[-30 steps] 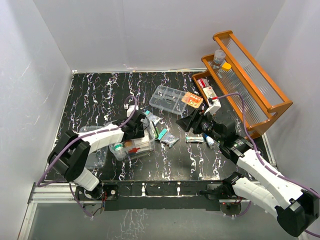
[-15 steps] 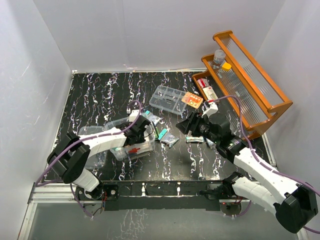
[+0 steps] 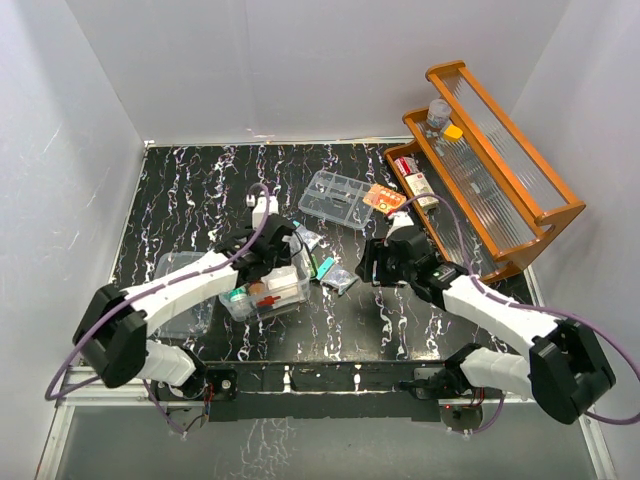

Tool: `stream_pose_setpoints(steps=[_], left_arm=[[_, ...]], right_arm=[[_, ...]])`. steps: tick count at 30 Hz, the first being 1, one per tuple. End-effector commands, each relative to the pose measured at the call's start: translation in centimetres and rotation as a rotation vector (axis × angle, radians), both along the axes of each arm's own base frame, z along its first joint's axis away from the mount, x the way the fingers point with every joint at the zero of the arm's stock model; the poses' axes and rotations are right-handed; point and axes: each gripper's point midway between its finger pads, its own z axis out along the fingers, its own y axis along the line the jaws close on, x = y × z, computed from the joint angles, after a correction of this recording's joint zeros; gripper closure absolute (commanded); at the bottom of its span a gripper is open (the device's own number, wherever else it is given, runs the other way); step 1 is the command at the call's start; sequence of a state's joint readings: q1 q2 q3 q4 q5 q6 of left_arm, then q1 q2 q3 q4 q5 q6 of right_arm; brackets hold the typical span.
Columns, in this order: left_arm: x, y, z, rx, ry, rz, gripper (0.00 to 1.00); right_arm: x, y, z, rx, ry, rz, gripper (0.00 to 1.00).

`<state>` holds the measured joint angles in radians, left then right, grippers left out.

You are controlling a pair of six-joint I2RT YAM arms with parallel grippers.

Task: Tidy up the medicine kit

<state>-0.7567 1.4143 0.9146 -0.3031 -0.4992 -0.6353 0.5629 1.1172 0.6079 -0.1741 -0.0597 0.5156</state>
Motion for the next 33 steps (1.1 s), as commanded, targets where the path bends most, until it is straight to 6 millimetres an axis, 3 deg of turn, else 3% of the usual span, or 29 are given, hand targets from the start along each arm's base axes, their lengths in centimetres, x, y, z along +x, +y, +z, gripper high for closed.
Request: stream_pose_setpoints(steps=[1, 4, 7, 9, 12, 16, 20, 26, 33], left_arm=[[0.1, 0.6, 5.4, -0.072, -0.135, 0.000, 0.56], [-0.8, 0.1, 8.5, -0.192, -0.222, -0.059, 0.55], [-1.8, 1.0, 11.5, -0.255, -0.325, -0.090, 0.53], [-2.5, 2.2, 13.4, -0.272, -0.395, -0.091, 0.51], [-3.5, 4.5, 15.7, -0.262, -0.481, -0.077, 0.49], [-5.4, 7.8, 18.1, -0.206, -0.550, -0.067, 0.46], [-6.9, 11.8, 18.2, -0.136, -0.585, 0.032, 0.41], [-7.8, 12.3, 17.7, -0.227, -0.669, 0.030, 0.40], [-8.1, 13.8, 17.2, -0.191, -0.651, 0.096, 0.38]], right_arm=[[1.8, 0.0, 1.4, -0.133, -0.135, 0.049, 0.43], [1.6, 1.4, 1.4, -0.164, -0.155, 0.075, 0.43], [1.1, 2.9, 1.4, -0.222, -0.199, 0.115, 0.44], [1.1, 3.5, 0.8, -0.261, -0.199, 0.131, 0.45], [1.3, 4.5, 0.2, -0.274, -0.187, 0.161, 0.60], [0.6, 6.2, -0.6, -0.256, -0.175, 0.243, 0.65], [0.6, 7.0, -1.1, -0.246, -0.163, 0.266, 0.66], [0.5, 8.5, -2.7, -0.323, -0.193, 0.360, 0.62], [2.0, 8.3, -3.9, -0.456, -0.211, 0.349, 0.66]])
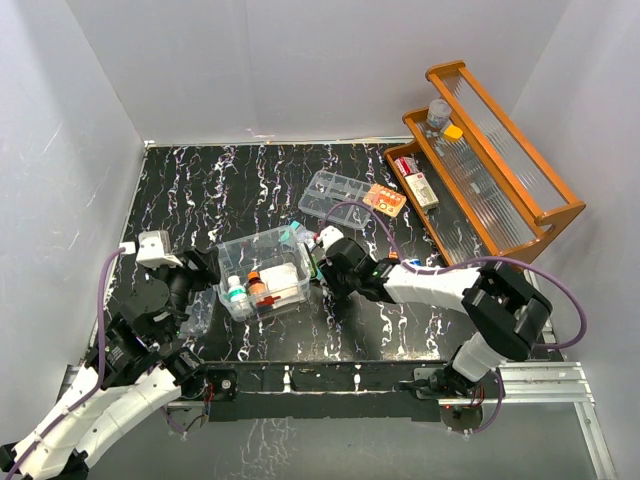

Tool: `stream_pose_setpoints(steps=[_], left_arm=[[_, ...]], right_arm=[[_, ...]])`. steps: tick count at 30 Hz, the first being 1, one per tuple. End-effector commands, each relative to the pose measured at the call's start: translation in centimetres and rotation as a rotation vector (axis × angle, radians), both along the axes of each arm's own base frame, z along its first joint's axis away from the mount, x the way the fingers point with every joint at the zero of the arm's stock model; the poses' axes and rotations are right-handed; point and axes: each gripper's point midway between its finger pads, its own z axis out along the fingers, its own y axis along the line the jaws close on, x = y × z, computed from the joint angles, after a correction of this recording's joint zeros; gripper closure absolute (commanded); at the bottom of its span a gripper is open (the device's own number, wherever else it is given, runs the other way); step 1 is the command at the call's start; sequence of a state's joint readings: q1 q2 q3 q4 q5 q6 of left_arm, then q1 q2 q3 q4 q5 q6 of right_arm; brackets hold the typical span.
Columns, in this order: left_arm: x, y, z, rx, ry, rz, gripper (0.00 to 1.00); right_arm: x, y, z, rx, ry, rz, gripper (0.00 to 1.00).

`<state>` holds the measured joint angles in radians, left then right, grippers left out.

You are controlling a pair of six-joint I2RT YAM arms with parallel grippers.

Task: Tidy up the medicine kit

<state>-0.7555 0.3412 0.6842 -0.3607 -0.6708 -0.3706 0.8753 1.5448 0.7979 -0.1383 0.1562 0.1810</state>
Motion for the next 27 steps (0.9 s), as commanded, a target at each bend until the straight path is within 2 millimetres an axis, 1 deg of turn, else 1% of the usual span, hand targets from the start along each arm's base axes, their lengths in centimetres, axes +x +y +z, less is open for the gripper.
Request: stream_pose_setpoints(steps=[1, 3, 5, 8, 14, 18, 20, 22, 27], left_arm=[[0.0, 1.4, -0.2, 0.020, 0.015, 0.074, 0.38], [-0.1, 1.5, -0.3, 0.024, 0.019, 0.075, 0.37], [-0.1, 1.5, -0.4, 0.026, 0.020, 0.074, 0.37], [-0.1, 1.5, -0.4, 0.024, 0.023, 0.075, 0.37], [0.0, 1.3, -0.6, 0.025, 0.028, 0.072, 0.36], [0.1, 1.2, -0.7, 0.031, 0.033, 0.072, 0.36], [0.2, 1.2, -0.7, 0.035, 0.036, 0.072, 0.36], [0.2, 1.0, -0.7, 0.035, 0.037, 0.067, 0.36], [0.4, 0.4, -0.8, 0.015, 0.042, 0.054, 0.35]], right_arm=[[2.9, 1.2, 2.6, 0.002, -0.122, 0.000, 0.66], [3.2, 1.3, 2.5, -0.007, -0.129, -0.006, 0.68], [3.3, 1.5, 2.2, -0.009, -0.127, 0.002, 0.72], [3.3, 1.8, 1.8, -0.005, -0.118, 0.007, 0.75], [3.0, 1.9, 0.8, -0.002, -0.093, 0.002, 0.77], [3.3, 1.5, 0.4, -0.010, -0.090, -0.046, 0.86], [3.6, 1.2, 1.0, 0.010, -0.105, -0.090, 0.89], [3.7, 1.5, 2.0, 0.059, -0.120, -0.112, 0.92], [4.1, 1.9, 5.2, 0.206, -0.162, -0.165, 0.97]])
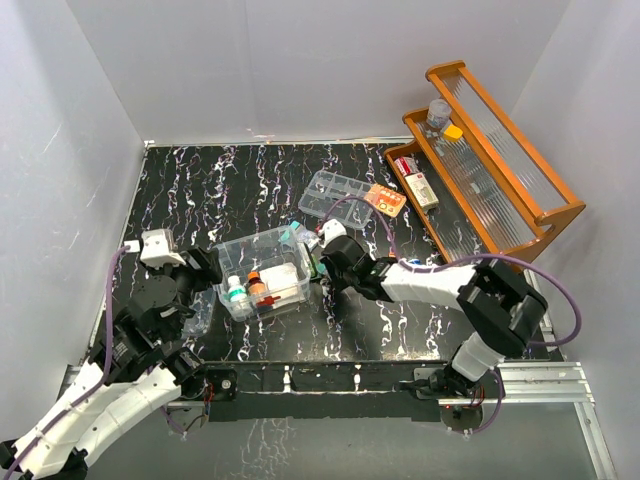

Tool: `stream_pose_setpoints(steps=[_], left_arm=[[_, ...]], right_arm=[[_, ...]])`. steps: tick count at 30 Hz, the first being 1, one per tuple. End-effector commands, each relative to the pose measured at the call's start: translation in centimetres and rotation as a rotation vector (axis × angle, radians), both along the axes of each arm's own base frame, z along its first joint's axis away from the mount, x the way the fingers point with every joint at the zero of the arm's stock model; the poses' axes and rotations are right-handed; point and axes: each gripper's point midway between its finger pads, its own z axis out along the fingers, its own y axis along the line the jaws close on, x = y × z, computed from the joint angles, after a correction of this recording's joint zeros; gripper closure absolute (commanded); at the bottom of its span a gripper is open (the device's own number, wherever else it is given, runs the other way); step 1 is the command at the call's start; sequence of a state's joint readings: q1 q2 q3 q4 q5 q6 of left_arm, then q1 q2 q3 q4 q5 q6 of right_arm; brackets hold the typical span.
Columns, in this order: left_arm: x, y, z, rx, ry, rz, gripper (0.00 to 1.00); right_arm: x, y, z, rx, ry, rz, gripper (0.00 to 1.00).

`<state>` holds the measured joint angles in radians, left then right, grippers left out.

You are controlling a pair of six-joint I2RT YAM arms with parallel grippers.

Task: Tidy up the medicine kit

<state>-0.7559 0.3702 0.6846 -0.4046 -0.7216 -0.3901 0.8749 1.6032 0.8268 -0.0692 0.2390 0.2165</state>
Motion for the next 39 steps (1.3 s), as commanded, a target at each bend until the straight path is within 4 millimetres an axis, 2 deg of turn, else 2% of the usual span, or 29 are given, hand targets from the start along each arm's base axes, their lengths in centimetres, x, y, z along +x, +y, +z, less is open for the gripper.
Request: stream_pose_setpoints(steps=[1, 6, 10, 12, 17, 20, 22, 24, 27, 29, 34, 39], left_arm=[[0.3, -0.5, 0.4, -0.023, -0.001, -0.003, 0.35], [0.5, -1.3, 0.1, -0.043, 0.013, -0.023, 0.34], [0.8, -2.8, -0.1, -0.087, 0.027, -0.066, 0.32], [0.9, -4.1, -0.1, -0.123, 0.039, -0.111, 0.31], [1.0, -9.1, -0.3, -0.205, 0.096, -0.298, 0.29], [1.4, -10.5, -0.5, -0.207, 0.128, -0.336, 0.29], [2.1, -9.5, -1.2, -0.196, 0.152, -0.254, 0.29], [2.5, -7.5, -2.1, -0.186, 0.176, -0.122, 0.29], [2.5, -5.6, -1.7, -0.156, 0.157, -0.046, 0.29], [2.4, -4.7, -1.2, -0.144, 0.131, -0.021, 0.28], [1.7, -1.8, -0.3, -0.091, 0.087, 0.060, 0.28], [0.8, 0.5, -0.1, -0.063, 0.055, 0.124, 0.28]], right_arm=[[2.0, 1.1, 5.7, 0.213, -0.119, -0.091, 0.98], [2.6, -0.1, 9.1, 0.335, -0.163, -0.167, 1.00], [2.0, 0.1, 12.4, 0.446, -0.177, -0.154, 1.00], [1.5, 0.4, 14.0, 0.494, -0.178, -0.134, 1.00], [0.1, 1.6, 18.5, 0.632, -0.169, -0.069, 1.00], [-0.9, 2.8, 20.6, 0.710, -0.131, -0.016, 1.00], [-1.4, 3.7, 21.3, 0.735, -0.078, 0.007, 1.00], [-2.0, 4.8, 22.1, 0.763, -0.019, 0.039, 1.00], [-3.3, 6.7, 23.4, 0.834, 0.077, 0.111, 1.00], [-4.0, 7.9, 23.6, 0.845, 0.126, 0.128, 1.00], [-4.6, 11.0, 23.0, 0.786, 0.160, 0.106, 1.00], [-4.8, 13.5, 21.1, 0.721, 0.181, 0.070, 1.00]])
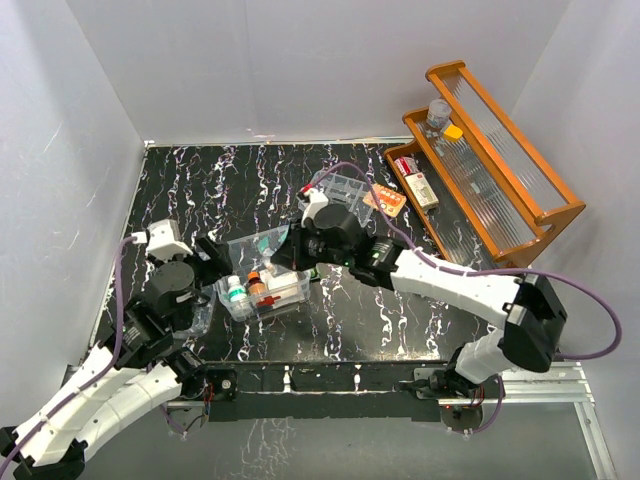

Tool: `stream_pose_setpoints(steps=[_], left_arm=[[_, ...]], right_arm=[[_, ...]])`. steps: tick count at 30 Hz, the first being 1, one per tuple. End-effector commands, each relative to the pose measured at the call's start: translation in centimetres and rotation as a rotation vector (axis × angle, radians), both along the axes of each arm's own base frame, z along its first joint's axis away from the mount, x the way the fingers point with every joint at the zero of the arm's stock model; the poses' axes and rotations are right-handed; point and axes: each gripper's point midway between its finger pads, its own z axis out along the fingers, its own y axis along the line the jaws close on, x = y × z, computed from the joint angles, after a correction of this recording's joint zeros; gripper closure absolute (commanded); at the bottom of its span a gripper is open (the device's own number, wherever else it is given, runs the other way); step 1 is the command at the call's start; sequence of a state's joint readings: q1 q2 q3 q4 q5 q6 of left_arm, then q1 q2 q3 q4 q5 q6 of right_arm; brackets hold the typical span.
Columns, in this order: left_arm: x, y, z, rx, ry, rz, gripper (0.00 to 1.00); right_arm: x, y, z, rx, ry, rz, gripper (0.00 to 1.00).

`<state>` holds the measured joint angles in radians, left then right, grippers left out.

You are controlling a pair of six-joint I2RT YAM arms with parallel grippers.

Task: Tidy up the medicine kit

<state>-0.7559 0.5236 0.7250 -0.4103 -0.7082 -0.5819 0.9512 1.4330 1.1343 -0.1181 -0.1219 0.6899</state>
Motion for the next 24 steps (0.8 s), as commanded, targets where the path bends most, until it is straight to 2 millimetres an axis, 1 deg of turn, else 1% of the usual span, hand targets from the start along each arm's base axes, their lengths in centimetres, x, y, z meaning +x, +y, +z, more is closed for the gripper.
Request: stream_pose_setpoints(steps=[1, 4, 6, 9, 10, 11, 14, 20, 24], left_arm=[[-0.7, 3.1, 1.0, 0.046, -0.038, 0.103, 0.28], [-1.0, 3.3, 0.6, 0.026, -0.048, 0.106, 0.28], [-1.1, 3.2, 0.4, 0.015, -0.050, 0.104, 0.28], [-1.0, 3.1, 0.5, 0.011, -0.050, 0.099, 0.28], [-1.0, 3.1, 0.5, 0.013, -0.049, 0.099, 0.28], [-1.0, 3.1, 0.4, 0.014, -0.045, 0.100, 0.28], [-1.0, 3.0, 0.3, 0.014, -0.039, 0.095, 0.28], [-0.9, 2.3, 0.1, 0.019, -0.035, 0.063, 0.27], [-0.7, 2.0, -0.1, 0.026, -0.026, 0.054, 0.27]], right_arm=[[0.3, 1.9, 0.7, -0.020, -0.004, -0.048, 1.00], [0.7, 2.4, -2.0, -0.131, 0.007, -0.102, 1.00], [1.3, 2.5, -3.4, -0.194, 0.003, -0.135, 1.00], [2.2, 2.7, -5.3, -0.270, 0.002, -0.167, 1.00], [2.7, 3.0, -5.4, -0.288, -0.006, -0.176, 1.00], [3.0, 3.0, -6.0, -0.315, -0.008, -0.189, 1.00], [3.9, 2.9, -8.1, -0.397, -0.012, -0.217, 1.00], [4.2, 2.1, -11.0, -0.513, 0.018, -0.251, 1.00], [4.4, 2.0, -11.5, -0.543, 0.028, -0.265, 1.00]])
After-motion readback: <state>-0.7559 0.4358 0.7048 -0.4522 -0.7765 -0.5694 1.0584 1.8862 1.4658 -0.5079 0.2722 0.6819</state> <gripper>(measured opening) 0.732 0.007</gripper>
